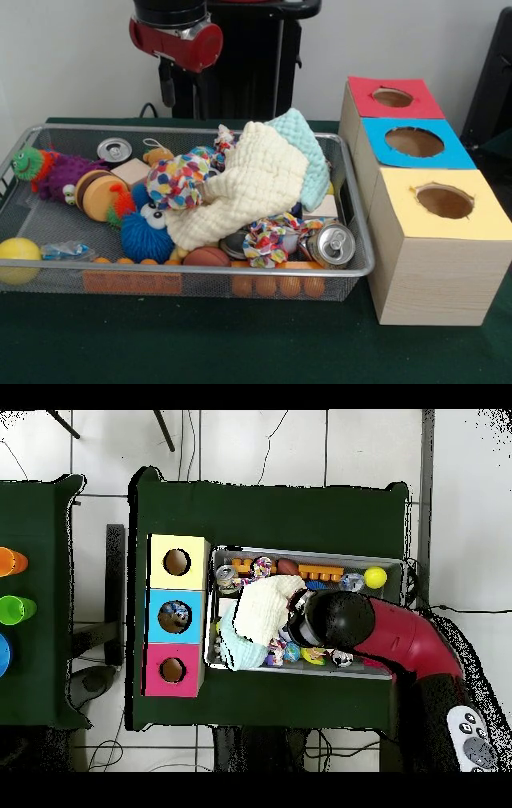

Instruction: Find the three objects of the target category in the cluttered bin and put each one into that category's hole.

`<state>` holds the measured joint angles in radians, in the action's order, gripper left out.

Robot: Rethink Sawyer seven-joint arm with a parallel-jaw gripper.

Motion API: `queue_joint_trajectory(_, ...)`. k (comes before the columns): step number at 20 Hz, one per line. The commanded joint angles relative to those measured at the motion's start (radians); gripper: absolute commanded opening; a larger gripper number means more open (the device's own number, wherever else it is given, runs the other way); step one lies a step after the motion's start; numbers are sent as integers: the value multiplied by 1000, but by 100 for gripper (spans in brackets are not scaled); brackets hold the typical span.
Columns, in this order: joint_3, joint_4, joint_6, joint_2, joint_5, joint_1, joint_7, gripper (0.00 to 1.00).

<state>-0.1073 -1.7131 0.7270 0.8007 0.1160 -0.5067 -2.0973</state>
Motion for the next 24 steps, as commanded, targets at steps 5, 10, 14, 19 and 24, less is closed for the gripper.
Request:
queue_joint_trajectory(5,-34,85,51,-3,62,3,57,100)
queue_joint_trajectory(10,-55,178,116,-62,84,-26,122,100)
queue_joint_trajectory(14,-78,261,186,-127,84,-29,137,100)
queue_joint_trajectory(19,-81,360,232,-190,93,-21,137,100)
queue_joint_trajectory(24,-73,444,245,-260,105,-4,113,100)
